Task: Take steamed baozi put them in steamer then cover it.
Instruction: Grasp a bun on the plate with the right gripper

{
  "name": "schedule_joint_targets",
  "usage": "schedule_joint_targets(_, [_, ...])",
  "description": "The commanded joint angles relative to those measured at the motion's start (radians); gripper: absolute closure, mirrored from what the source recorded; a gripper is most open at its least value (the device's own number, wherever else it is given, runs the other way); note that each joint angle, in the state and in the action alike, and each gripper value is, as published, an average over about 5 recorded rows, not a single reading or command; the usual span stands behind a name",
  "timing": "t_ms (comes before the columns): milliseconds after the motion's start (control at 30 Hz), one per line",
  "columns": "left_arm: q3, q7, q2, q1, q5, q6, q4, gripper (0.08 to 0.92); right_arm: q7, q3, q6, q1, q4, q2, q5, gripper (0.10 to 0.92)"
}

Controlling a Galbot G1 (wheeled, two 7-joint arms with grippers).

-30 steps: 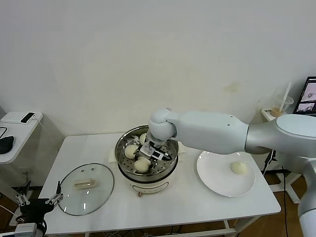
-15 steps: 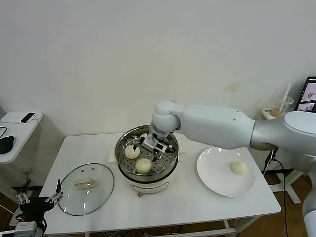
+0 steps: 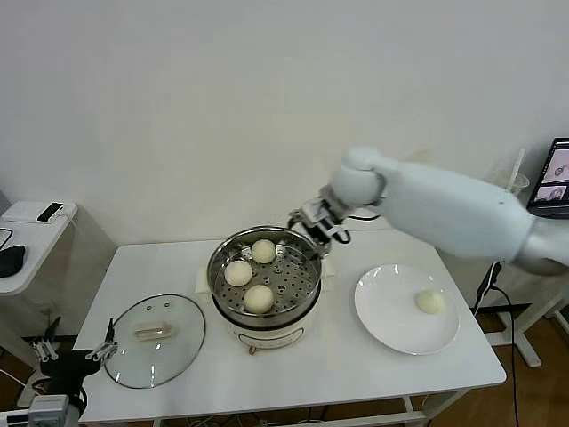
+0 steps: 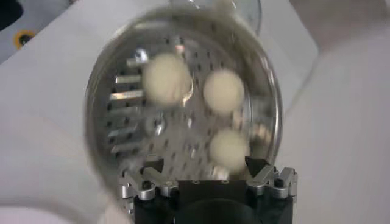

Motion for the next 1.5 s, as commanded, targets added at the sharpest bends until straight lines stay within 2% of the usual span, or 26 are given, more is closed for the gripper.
schedule_joint_targets(33, [0.009,0.001,0.010,-0.007,0.000,0.001,0.004,0.177,-0.036,0.091,-0.139,-0.089,0.024,-0.312,-0.074,0.203])
schedule_joint_targets(267, [0.020,0.001,0.018,-0.009,0.001,0.002,0.010,0.177,-0.073,0.264,-0.070,-0.307,-0.037,-0.419,-0.179,0.203])
schedule_joint_targets(467, [0.026,0.003,0.014,-0.011,0.004,0.005,0.013,0.177,-0.089,0.421,-0.009,-0.508,-0.104,-0.445,-0.258,0.203])
schedule_joint_targets(1033, [0.027,0.006,-0.010,-0.014,0.013,0.016,0.013,0.177,-0.060,0.630,0.110,-0.690,-0.438,-0.223,-0.433,0.203])
schedule_joint_targets(1500, [0.021,0.006,-0.014,-0.016,0.010,0.019,0.020,0.177,-0.042,0.633,0.103,-0.677,-0.554,-0.117,-0.489,0.203])
